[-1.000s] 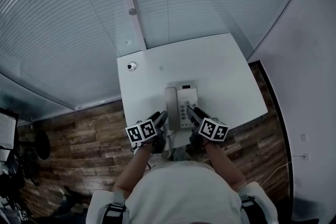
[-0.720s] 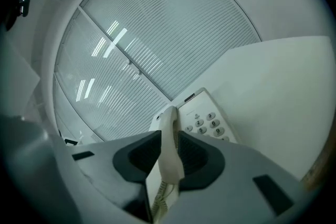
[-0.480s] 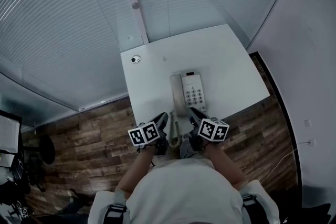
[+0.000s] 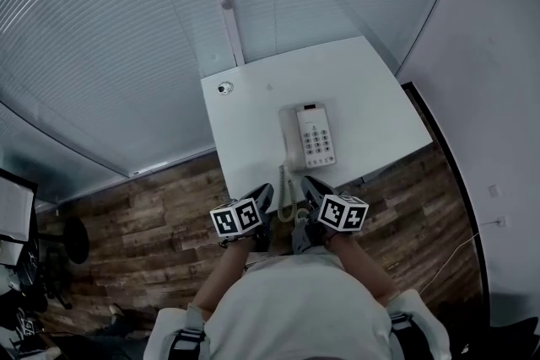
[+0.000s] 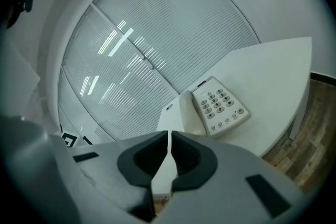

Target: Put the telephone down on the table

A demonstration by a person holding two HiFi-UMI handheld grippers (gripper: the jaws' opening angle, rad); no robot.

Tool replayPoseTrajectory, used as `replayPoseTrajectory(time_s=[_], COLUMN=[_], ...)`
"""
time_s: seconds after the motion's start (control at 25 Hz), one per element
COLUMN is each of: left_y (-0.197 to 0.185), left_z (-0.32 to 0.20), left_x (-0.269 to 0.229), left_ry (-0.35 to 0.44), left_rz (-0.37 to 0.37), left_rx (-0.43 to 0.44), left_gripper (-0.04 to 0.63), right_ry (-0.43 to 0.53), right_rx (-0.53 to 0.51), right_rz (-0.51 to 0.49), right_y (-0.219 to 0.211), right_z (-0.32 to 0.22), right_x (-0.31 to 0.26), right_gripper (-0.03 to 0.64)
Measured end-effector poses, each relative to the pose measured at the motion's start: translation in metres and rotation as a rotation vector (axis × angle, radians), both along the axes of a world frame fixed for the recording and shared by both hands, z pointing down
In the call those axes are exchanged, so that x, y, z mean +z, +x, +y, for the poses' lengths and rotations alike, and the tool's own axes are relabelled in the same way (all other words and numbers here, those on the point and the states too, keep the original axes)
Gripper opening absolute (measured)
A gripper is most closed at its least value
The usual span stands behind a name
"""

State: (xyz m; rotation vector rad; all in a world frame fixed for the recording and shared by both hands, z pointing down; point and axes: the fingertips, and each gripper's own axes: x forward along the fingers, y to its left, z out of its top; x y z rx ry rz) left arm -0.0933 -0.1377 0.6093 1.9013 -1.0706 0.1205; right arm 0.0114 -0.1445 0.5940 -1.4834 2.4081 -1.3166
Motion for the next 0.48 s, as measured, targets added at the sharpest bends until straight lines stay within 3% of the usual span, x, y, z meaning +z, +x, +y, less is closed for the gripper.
replayPoseTrajectory(time_s=[0.48], left_y=[-0.017], left_z=[0.064], left_x=[0.0], left_ry=[0.002], left_rz=[-0.016], left_rx=[-0.01], left_gripper=[0.021], right_ry=[0.004], right_rx=[-0.038], right_rz=[0.03], right_y=[-0.016], right_z=[0.062], right_x=[-0.001], right_gripper=[0.025])
